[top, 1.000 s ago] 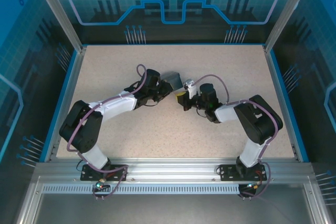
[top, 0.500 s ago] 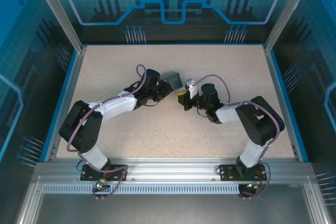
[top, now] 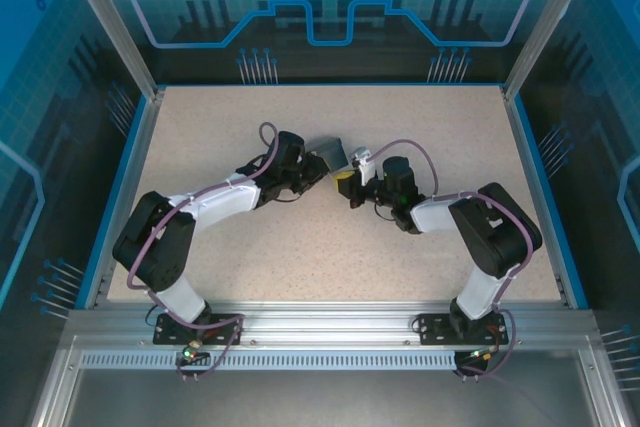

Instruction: Unlock a padlock with a key

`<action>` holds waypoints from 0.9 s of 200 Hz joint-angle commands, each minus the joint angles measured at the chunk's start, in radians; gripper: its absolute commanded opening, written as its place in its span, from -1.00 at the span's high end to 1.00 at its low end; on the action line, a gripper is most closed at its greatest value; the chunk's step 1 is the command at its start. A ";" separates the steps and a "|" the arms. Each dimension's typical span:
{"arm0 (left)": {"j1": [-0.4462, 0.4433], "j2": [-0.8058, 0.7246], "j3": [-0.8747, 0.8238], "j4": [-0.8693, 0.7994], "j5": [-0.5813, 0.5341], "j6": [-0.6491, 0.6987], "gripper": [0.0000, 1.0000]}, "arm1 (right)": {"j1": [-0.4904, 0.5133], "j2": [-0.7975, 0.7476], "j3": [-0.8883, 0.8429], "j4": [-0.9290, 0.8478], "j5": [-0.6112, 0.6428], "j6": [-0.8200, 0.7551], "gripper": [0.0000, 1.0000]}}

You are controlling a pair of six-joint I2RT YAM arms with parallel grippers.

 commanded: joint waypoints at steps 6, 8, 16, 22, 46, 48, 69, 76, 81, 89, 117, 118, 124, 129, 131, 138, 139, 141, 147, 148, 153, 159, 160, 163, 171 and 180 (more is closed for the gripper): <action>0.008 -0.037 -0.009 0.049 0.020 -0.004 0.70 | -0.009 0.012 0.037 0.016 -0.023 0.000 1.00; 0.008 -0.037 -0.009 0.049 0.020 -0.004 0.70 | -0.010 0.013 0.038 0.016 -0.022 0.001 1.00; 0.008 -0.037 -0.010 0.049 0.018 -0.004 0.70 | -0.009 0.016 0.040 0.015 -0.021 0.002 1.00; 0.007 -0.037 -0.010 0.049 0.019 -0.006 0.70 | -0.008 0.017 0.041 0.015 -0.022 0.002 1.00; 0.007 -0.037 -0.016 0.065 0.021 -0.023 0.70 | -0.003 0.023 0.051 -0.003 -0.018 -0.006 1.00; 0.008 -0.037 -0.016 0.067 0.022 -0.024 0.70 | -0.003 0.024 0.052 -0.007 -0.017 -0.007 1.00; 0.008 -0.037 -0.014 0.071 0.026 -0.029 0.70 | -0.002 0.034 0.061 -0.011 -0.018 -0.008 1.00; 0.008 -0.036 -0.014 0.069 0.024 -0.028 0.70 | -0.001 0.037 0.062 -0.009 -0.020 -0.007 1.00; 0.007 -0.039 -0.014 0.069 0.023 -0.030 0.70 | -0.001 0.039 0.062 -0.009 -0.019 -0.008 1.00; 0.007 -0.042 -0.018 0.071 0.020 -0.033 0.69 | 0.000 0.041 0.063 -0.010 -0.018 -0.007 1.00; 0.010 -0.048 -0.024 0.076 0.019 -0.046 0.70 | -0.002 0.044 0.065 0.008 -0.026 -0.003 1.00; 0.010 -0.048 -0.024 0.075 0.019 -0.047 0.70 | -0.002 0.044 0.066 0.009 -0.028 -0.003 1.00; 0.011 -0.048 -0.025 0.079 0.021 -0.052 0.70 | -0.004 0.044 0.070 0.006 -0.035 -0.004 1.00; 0.011 -0.048 -0.026 0.081 0.024 -0.056 0.70 | -0.003 0.046 0.076 0.000 -0.043 -0.007 1.00; 0.012 -0.048 -0.027 0.083 0.024 -0.059 0.70 | -0.004 0.046 0.079 -0.002 -0.046 -0.008 1.00; 0.014 -0.048 -0.030 0.087 0.026 -0.067 0.70 | -0.002 0.049 0.090 -0.018 -0.053 -0.014 1.00; 0.013 -0.048 -0.031 0.088 0.026 -0.067 0.71 | -0.002 0.049 0.091 -0.020 -0.054 -0.014 1.00; 0.014 -0.048 -0.032 0.090 0.026 -0.070 0.71 | -0.001 0.050 0.093 -0.024 -0.056 -0.016 1.00; 0.014 -0.049 -0.035 0.093 0.027 -0.074 0.71 | -0.001 0.051 0.100 -0.034 -0.057 -0.023 1.00; 0.014 -0.049 -0.035 0.093 0.027 -0.075 0.71 | -0.001 0.052 0.100 -0.034 -0.058 -0.023 1.00; 0.016 -0.050 -0.037 0.093 0.026 -0.077 0.70 | -0.001 0.053 0.101 -0.035 -0.059 -0.026 1.00; 0.016 -0.051 -0.041 0.094 0.024 -0.082 0.71 | -0.001 0.056 0.100 -0.034 -0.057 -0.025 1.00; 0.017 -0.053 -0.041 0.094 0.023 -0.083 0.71 | -0.001 0.057 0.100 -0.034 -0.057 -0.026 1.00; 0.017 -0.055 -0.043 0.095 0.021 -0.085 0.71 | -0.001 0.059 0.100 -0.034 -0.056 -0.026 1.00; 0.021 -0.059 -0.047 0.094 0.018 -0.090 0.71 | -0.002 0.062 0.099 -0.035 -0.059 -0.027 1.00; 0.023 -0.063 -0.051 0.092 0.015 -0.094 0.72 | -0.003 0.063 0.096 -0.034 -0.059 -0.027 1.00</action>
